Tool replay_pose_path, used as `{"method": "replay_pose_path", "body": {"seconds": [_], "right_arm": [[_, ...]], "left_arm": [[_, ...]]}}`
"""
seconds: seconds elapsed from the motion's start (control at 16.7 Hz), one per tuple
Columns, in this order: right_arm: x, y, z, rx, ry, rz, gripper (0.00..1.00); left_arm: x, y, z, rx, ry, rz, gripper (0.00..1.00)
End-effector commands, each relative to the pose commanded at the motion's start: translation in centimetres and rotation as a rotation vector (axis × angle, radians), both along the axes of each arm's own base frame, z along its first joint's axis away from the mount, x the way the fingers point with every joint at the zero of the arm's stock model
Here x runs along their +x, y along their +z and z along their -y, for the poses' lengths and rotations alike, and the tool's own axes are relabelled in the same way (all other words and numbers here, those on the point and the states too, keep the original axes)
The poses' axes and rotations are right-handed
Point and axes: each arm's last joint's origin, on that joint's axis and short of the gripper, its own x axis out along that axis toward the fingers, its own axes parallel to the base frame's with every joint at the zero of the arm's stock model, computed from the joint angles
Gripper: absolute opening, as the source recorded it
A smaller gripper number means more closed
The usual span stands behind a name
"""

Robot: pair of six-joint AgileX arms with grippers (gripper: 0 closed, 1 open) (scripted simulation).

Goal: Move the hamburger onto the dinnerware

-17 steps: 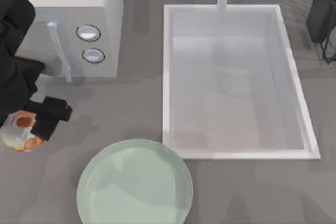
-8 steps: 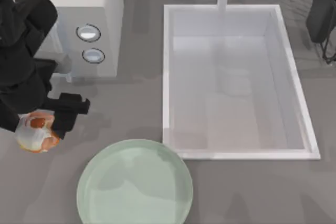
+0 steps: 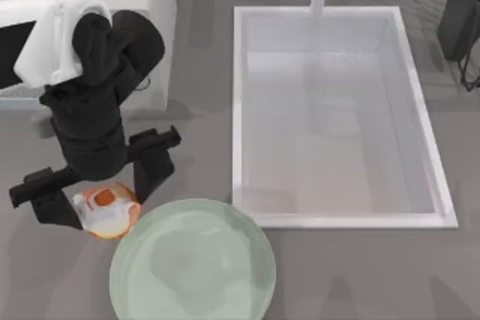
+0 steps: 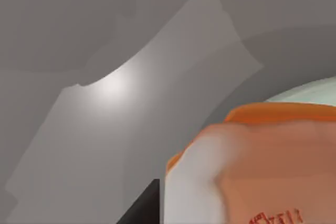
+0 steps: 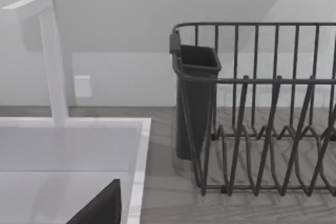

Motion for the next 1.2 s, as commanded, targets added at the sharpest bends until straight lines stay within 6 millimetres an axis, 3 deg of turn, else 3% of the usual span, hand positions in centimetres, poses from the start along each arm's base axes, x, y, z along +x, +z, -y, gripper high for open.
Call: {"method": "replay_pose_path", "body": {"seconds": [0.36, 0.6, 0.9, 1.2], "right_arm": [[0.0, 0.0, 0.0, 0.000, 0.000, 0.000, 1.00], [0.0, 0.0, 0.0, 0.000, 0.000, 0.000, 1.00], [0.0, 0.0, 0.0, 0.000, 0.000, 0.000, 1.00], [0.0, 0.0, 0.0, 0.000, 0.000, 0.000, 1.00]], "left_arm": [[-2.3, -1.2, 4.7, 0.097, 0.581, 0.013, 0.00], [-3.9, -0.9, 6.9, 0.097, 0.872, 0.067, 0.00], [-5.2, 0.0, 8.1, 0.042, 1.058, 0.114, 0.00], [-5.3, 0.1, 8.2, 0.035, 1.075, 0.118, 0.00]]}}
